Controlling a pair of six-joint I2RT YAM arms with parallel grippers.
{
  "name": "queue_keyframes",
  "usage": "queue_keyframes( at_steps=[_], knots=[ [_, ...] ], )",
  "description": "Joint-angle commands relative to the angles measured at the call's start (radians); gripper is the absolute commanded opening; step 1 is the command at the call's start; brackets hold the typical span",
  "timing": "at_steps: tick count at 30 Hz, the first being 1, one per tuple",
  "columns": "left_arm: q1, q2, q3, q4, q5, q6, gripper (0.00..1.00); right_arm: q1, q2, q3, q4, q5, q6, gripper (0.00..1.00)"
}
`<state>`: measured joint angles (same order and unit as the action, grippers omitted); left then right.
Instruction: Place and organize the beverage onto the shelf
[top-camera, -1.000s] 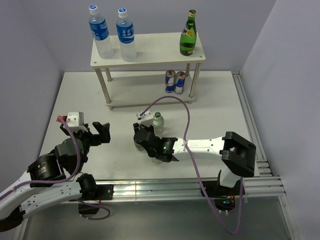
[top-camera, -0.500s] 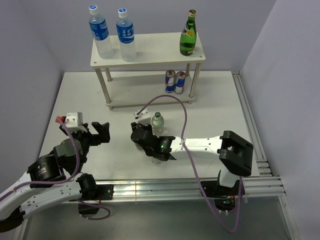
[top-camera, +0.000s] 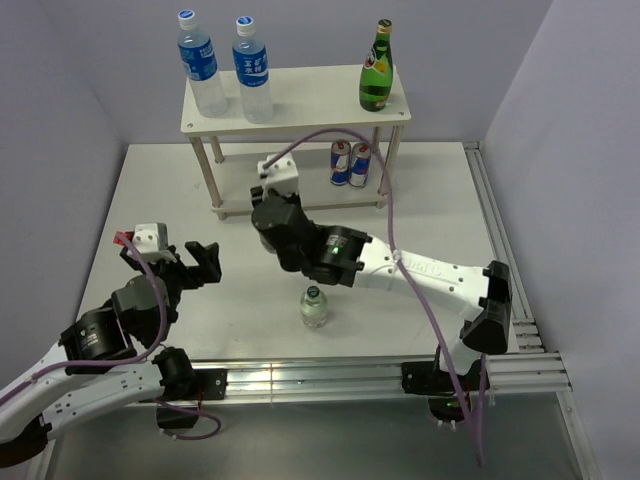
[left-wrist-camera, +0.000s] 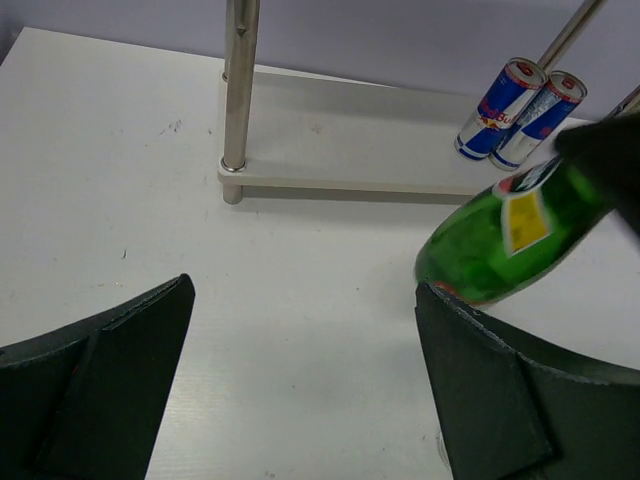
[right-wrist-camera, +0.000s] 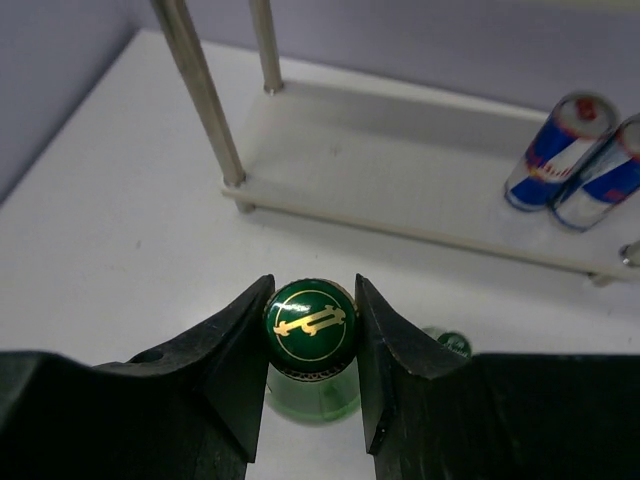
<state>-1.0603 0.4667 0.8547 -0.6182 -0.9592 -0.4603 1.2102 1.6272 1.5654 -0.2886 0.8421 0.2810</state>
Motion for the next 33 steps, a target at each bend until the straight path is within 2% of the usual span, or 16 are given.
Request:
queue_keyframes(
  at_steps=[1, 6, 7, 11, 15, 20, 26, 33],
  knots=[
    [0.022, 0.024, -0.002, 0.058, 0.013, 0.014, 0.99, -0.038, -0.107, 0.215, -0.036, 0.12, -0.083, 0.0],
    [0.114, 0.093, 0.006, 0.08, 0.114, 0.009, 0.99, -0.164, -0.047, 0.553, -0.161, 0.057, -0.109, 0.0],
    [0.129, 0.117, 0.012, 0.081, 0.149, 0.008, 0.98, -0.181, -0.014, 0.661, -0.193, 0.045, -0.12, 0.0],
    [0.226, 0.142, 0.007, 0.098, 0.215, 0.003, 0.98, -0.244, 0.063, 0.864, -0.215, 0.025, -0.199, 0.0],
    [0.275, 0.145, -0.008, 0.127, 0.266, 0.015, 0.97, -0.297, 0.08, 0.898, -0.164, -0.003, -0.241, 0.0],
    [0.287, 0.155, -0.011, 0.124, 0.267, 0.012, 0.96, -0.348, 0.098, 0.906, -0.11, -0.047, -0.244, 0.0],
    [0.301, 0.158, -0.017, 0.123, 0.272, 0.008, 0.96, -0.406, 0.177, 1.009, -0.014, -0.095, -0.31, 0.0],
    [0.315, 0.145, -0.022, 0.129, 0.287, 0.012, 0.96, -0.477, 0.2, 1.013, 0.058, -0.143, -0.316, 0.0]
  ],
)
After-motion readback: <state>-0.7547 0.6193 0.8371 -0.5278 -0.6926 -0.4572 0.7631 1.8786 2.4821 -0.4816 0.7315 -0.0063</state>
